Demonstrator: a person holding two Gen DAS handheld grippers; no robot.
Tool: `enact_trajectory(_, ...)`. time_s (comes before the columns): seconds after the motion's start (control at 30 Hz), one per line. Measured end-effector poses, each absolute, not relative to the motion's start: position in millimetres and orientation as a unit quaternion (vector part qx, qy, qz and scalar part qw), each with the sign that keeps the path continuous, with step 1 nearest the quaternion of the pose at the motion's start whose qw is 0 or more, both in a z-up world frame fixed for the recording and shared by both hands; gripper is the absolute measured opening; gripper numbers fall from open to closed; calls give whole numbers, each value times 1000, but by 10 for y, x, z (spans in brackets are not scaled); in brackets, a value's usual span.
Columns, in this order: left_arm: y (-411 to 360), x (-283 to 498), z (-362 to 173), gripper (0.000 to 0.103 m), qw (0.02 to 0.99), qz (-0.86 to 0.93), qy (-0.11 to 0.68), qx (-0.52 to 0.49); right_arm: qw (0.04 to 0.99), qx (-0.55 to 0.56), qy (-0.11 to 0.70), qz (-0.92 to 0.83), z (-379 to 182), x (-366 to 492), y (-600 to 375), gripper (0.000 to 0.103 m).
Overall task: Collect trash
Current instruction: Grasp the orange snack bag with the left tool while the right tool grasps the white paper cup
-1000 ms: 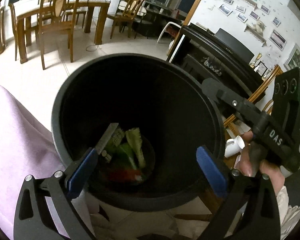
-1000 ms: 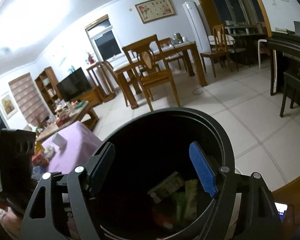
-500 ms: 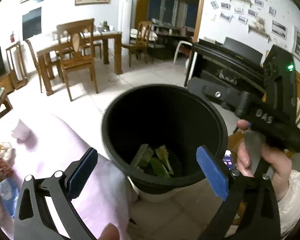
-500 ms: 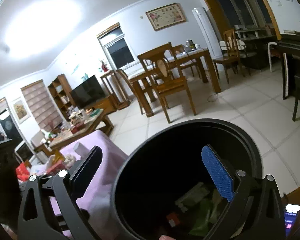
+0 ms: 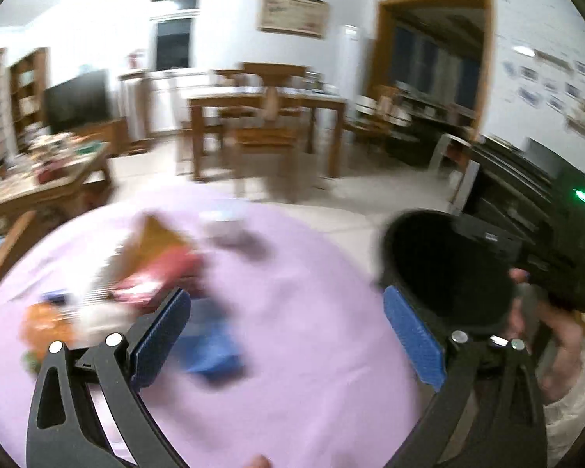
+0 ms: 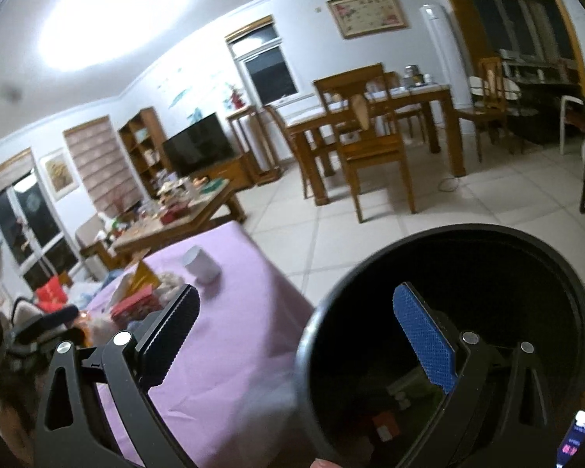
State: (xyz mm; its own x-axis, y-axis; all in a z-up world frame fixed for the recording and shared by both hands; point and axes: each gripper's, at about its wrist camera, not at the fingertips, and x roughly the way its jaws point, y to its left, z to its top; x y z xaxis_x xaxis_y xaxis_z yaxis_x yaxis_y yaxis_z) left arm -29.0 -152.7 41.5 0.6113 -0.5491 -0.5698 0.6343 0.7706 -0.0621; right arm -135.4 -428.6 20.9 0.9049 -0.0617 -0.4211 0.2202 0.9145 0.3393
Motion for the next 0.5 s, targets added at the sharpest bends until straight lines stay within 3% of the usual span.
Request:
enact_trajectory(0.27,-204,372,271,98,920,-222,323,36,959,142,244,-3,249,-619,-3552,98)
enact_trajectory(0.5,112,808,20,97,902,-219,371,5,948,114,295,23,239,543,-3093,98)
